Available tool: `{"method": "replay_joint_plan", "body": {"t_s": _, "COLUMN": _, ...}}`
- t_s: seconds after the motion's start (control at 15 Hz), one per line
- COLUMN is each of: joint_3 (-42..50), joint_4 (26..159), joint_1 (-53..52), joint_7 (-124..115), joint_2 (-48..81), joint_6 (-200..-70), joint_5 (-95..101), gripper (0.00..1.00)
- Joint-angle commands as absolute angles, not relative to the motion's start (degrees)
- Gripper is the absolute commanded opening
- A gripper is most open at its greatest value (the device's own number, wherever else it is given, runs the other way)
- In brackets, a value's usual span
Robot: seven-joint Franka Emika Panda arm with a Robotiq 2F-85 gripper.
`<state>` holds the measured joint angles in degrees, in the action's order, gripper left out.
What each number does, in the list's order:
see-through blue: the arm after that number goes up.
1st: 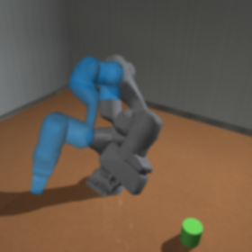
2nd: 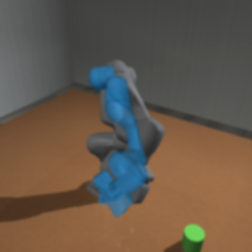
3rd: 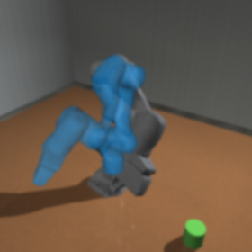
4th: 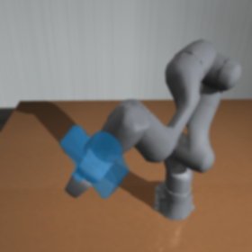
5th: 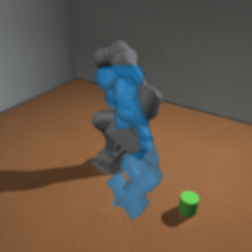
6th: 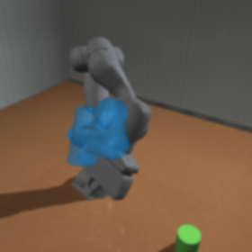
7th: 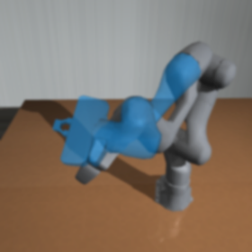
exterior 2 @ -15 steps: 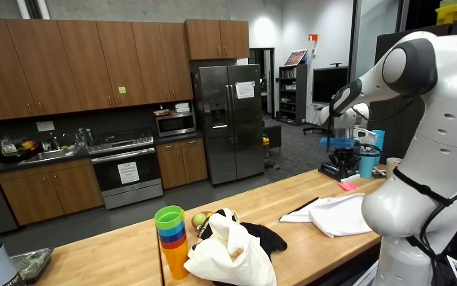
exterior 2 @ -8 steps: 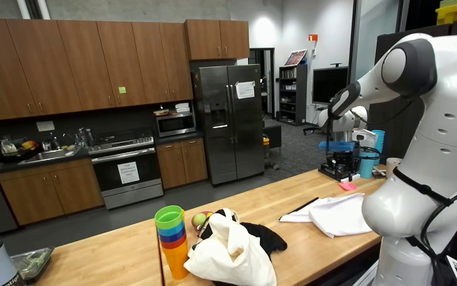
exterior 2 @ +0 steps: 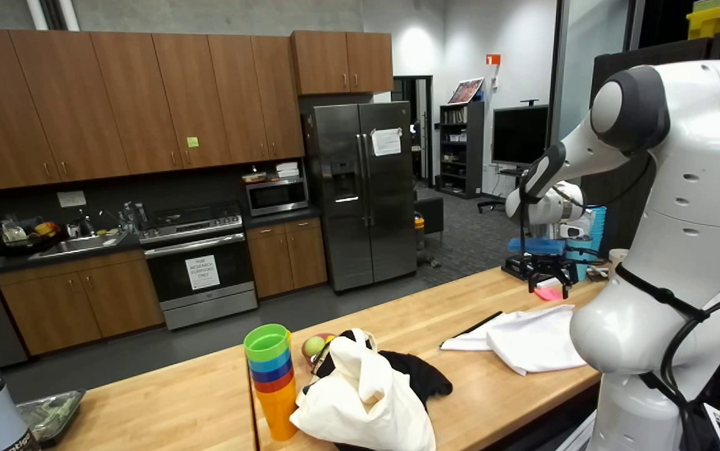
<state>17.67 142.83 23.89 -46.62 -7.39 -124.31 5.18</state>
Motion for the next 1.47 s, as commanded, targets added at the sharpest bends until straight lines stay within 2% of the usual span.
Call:
{"method": "replay_joint_plan", "body": {"t_s": 0.0, "joint_3": 19.89, "joint_4": 143.81, "joint_1": 24.57, "joint_7": -44.47, "joint_2": -2.96, "joint_6": -131.01, "joint_5": 4.84, "gripper": 1.00}}
{"method": "replay_joint_plan", "body": {"t_s": 0.27, "joint_3": 21.74, "joint_4": 143.69, "joint_1": 24.15, "joint_7": -42.55, "joint_2": 1.64, "joint_6": -136.04, "joint_5": 1.97, "gripper": 1.00}}
{"method": "replay_joint_plan", "body": {"t_s": 0.33, "joint_3": 21.96, "joint_4": 143.94, "joint_1": 24.00, "joint_7": -41.47, "joint_2": 2.21, "joint_6": -137.36, "joint_5": 0.87, "gripper": 0.93}}
{"method": "replay_joint_plan", "body": {"t_s": 0.4, "joint_3": 22.08, "joint_4": 143.83, "joint_1": 23.86, "joint_7": -40.66, "joint_2": 2.86, "joint_6": -138.39, "joint_5": -0.18, "gripper": 0.74}}
{"method": "replay_joint_plan", "body": {"t_s": 0.53, "joint_3": 22.18, "joint_4": 144.01, "joint_1": 23.71, "joint_7": -38.09, "joint_2": 3.24, "joint_6": -139.18, "joint_5": -2.40, "gripper": 0.61}}
{"method": "replay_joint_plan", "body": {"t_s": 0.8, "joint_3": 22.29, "joint_4": 144.12, "joint_1": 23.51, "joint_7": -34.66, "joint_2": 3.07, "joint_6": -139.02, "joint_5": -4.69, "gripper": 0.28}}
{"method": "replay_joint_plan", "body": {"t_s": 1.07, "joint_3": 22.34, "joint_4": 144.38, "joint_1": 23.40, "joint_7": -32.93, "joint_2": 3.05, "joint_6": -139.12, "joint_5": -4.35, "gripper": 0.01}}
{"method": "replay_joint_plan", "body": {"t_s": 1.4, "joint_3": 22.40, "joint_4": 145.22, "joint_1": 23.14, "joint_7": -32.44, "joint_2": 3.14, "joint_6": -140.13, "joint_5": -2.71, "gripper": 0.00}}
